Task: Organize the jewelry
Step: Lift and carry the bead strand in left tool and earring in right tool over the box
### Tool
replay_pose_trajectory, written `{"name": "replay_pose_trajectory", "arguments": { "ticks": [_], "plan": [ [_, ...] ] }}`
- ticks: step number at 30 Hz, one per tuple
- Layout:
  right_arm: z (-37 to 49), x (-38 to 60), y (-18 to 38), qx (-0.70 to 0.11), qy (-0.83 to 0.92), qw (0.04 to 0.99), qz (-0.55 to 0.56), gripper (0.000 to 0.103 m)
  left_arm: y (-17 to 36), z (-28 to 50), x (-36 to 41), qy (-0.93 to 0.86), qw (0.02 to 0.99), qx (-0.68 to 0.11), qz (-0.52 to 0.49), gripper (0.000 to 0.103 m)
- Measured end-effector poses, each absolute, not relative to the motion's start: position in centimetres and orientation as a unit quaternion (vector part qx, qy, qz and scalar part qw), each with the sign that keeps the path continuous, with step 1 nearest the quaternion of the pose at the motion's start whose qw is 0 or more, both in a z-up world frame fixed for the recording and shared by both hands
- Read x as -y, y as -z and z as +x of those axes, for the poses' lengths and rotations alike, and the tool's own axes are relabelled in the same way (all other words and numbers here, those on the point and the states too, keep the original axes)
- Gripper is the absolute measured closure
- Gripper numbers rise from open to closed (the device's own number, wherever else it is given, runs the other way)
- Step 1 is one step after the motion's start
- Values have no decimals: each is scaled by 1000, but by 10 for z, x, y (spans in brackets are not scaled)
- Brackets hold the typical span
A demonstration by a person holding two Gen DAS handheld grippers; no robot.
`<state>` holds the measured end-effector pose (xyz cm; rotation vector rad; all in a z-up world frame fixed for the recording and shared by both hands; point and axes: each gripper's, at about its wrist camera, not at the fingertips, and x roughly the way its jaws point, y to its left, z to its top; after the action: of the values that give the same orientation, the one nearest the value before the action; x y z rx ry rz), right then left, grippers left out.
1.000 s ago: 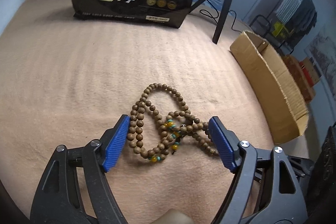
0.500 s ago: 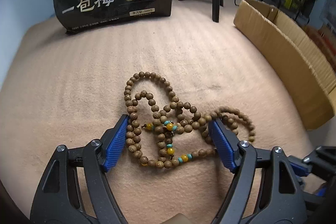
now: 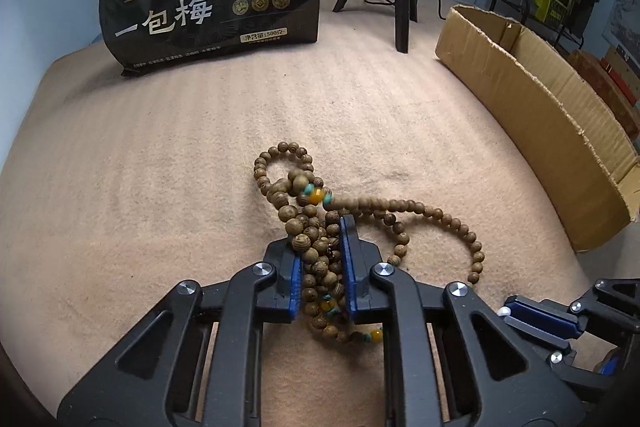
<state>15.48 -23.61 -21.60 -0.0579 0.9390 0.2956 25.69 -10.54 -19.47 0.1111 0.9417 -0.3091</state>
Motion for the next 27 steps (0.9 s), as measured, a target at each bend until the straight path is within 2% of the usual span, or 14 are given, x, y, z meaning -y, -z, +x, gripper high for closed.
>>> {"name": "replay_pose_trajectory", "arguments": {
  "ticks": [12, 27],
  "plan": [
    [145, 236, 208, -442, -142, 886, -22, 96, 167, 246, 83, 137, 893, -428, 28, 88],
    [116, 251, 164, -403, -143, 904, -20, 96, 106, 229, 65, 145, 913, -381, 5, 89]
  ]
}}
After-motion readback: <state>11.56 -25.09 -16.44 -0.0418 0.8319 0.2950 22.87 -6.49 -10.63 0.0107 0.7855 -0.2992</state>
